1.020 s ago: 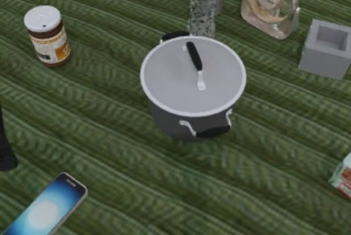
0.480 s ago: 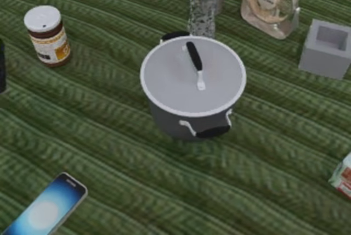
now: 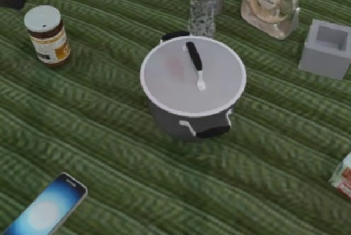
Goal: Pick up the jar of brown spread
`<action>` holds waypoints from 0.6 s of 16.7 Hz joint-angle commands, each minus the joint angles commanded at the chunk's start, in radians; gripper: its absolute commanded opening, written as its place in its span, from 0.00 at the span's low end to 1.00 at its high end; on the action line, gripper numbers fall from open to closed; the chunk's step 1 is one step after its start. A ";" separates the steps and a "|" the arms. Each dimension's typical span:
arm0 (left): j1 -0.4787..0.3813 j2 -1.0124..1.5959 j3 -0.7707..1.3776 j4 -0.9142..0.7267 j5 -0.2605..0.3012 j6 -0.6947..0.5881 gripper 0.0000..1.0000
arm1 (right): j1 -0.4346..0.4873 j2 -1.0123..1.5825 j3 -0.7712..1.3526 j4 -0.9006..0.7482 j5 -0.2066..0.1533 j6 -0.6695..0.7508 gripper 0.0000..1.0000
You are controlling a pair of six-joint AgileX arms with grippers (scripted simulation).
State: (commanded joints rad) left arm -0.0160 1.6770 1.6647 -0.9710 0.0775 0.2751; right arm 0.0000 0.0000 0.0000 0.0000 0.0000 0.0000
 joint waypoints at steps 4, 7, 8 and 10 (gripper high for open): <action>0.004 0.380 0.407 -0.213 0.010 0.068 1.00 | 0.000 0.000 0.000 0.000 0.000 0.000 1.00; 0.008 0.627 0.685 -0.349 0.015 0.113 1.00 | 0.000 0.000 0.000 0.000 0.000 0.000 1.00; 0.010 0.699 0.770 -0.387 0.017 0.127 1.00 | 0.000 0.000 0.000 0.000 0.000 0.000 1.00; 0.012 0.827 0.925 -0.456 0.019 0.151 1.00 | 0.000 0.000 0.000 0.000 0.000 0.000 1.00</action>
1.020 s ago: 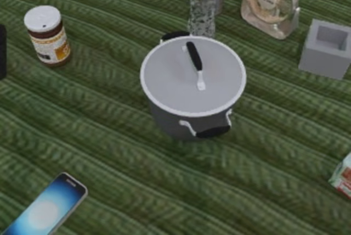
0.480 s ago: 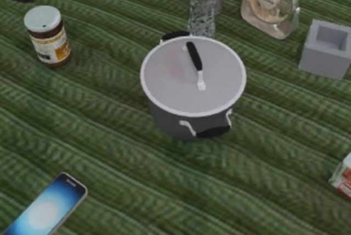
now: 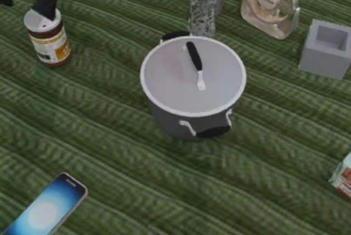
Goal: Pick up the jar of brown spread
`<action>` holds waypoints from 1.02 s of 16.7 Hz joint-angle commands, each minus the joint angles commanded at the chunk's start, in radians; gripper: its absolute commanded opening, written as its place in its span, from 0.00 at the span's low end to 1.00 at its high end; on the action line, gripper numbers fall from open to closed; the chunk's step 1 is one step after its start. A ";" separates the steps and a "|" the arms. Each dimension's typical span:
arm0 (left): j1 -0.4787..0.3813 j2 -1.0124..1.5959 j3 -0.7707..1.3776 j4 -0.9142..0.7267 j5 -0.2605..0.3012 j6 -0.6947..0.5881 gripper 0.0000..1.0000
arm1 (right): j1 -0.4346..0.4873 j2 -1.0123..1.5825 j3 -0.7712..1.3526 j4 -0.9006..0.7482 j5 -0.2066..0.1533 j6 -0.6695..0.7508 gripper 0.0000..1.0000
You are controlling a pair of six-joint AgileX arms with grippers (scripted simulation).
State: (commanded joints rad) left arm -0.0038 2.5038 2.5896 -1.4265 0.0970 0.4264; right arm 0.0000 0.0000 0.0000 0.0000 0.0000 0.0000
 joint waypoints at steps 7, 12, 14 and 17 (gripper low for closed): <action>0.005 0.233 0.306 -0.119 0.005 0.047 1.00 | 0.000 0.000 0.000 0.000 0.000 0.000 1.00; 0.005 0.237 0.311 -0.121 0.005 0.048 1.00 | 0.000 0.000 0.000 0.000 0.000 0.000 1.00; -0.001 0.241 0.312 -0.120 0.004 0.046 1.00 | 0.000 0.000 0.000 0.000 0.000 0.000 1.00; 0.001 0.305 0.384 -0.132 0.005 0.043 1.00 | 0.000 0.000 0.000 0.000 0.000 0.000 1.00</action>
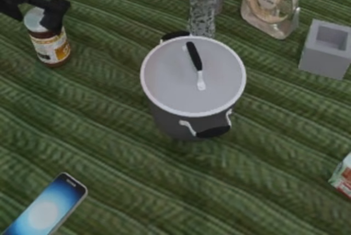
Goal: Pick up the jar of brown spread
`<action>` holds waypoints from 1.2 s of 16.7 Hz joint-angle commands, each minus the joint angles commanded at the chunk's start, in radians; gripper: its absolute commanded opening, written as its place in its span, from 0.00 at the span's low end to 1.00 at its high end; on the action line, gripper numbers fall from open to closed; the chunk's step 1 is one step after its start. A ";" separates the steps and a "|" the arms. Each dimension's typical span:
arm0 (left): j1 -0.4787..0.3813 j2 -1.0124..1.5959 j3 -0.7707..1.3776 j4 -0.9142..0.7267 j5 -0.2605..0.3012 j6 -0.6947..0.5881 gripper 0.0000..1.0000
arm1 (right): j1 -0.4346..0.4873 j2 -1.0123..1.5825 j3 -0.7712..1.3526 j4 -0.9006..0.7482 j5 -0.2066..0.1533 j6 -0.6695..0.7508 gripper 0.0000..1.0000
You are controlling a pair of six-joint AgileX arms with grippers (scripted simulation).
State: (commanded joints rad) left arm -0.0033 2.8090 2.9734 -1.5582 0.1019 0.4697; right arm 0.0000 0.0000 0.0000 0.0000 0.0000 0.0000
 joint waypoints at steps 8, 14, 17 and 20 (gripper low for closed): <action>-0.004 0.146 0.170 -0.021 0.002 -0.003 1.00 | 0.000 0.000 0.000 0.000 0.000 0.000 1.00; -0.004 0.146 0.170 -0.021 0.002 -0.003 0.62 | 0.000 0.000 0.000 0.000 0.000 0.000 1.00; -0.004 0.146 0.170 -0.021 0.002 -0.003 0.40 | 0.000 0.000 0.000 0.000 0.000 0.000 1.00; -0.004 0.146 0.170 -0.021 0.002 -0.003 0.17 | 0.000 0.000 0.000 0.000 0.000 0.000 1.00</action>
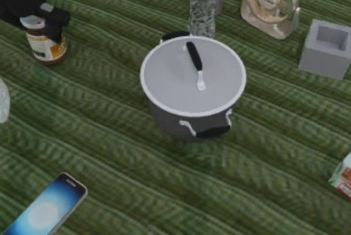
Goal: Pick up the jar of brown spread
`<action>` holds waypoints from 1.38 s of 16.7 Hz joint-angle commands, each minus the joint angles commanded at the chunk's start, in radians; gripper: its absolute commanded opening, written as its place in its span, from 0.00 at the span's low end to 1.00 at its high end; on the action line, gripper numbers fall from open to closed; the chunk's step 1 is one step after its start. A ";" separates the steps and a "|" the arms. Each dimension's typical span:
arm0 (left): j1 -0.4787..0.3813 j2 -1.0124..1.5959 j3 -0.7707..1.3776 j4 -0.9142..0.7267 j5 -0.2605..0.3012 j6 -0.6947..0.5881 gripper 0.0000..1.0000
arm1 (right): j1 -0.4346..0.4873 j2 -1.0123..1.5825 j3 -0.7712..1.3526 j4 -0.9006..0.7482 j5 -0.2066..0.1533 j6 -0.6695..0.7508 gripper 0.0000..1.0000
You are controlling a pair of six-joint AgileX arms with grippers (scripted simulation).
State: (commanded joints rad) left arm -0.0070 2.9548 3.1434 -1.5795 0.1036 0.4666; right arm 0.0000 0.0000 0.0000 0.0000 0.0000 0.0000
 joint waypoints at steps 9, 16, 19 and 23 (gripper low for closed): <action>0.000 0.000 0.000 0.000 0.000 0.000 0.00 | 0.000 0.000 0.000 0.000 0.000 0.000 1.00; 0.006 -0.096 -0.110 0.037 -0.002 0.000 0.00 | 0.000 0.000 0.000 0.000 0.000 0.000 1.00; 0.010 -0.234 -0.297 0.090 -0.003 0.000 0.00 | 0.000 0.000 0.000 0.000 0.000 0.000 1.00; 0.017 -0.456 -0.640 0.172 -0.006 0.002 0.00 | 0.000 0.000 0.000 0.000 0.000 0.000 1.00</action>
State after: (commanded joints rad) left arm 0.0095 2.4984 2.5034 -1.4074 0.0979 0.4682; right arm 0.0000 0.0000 0.0000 0.0000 0.0000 0.0000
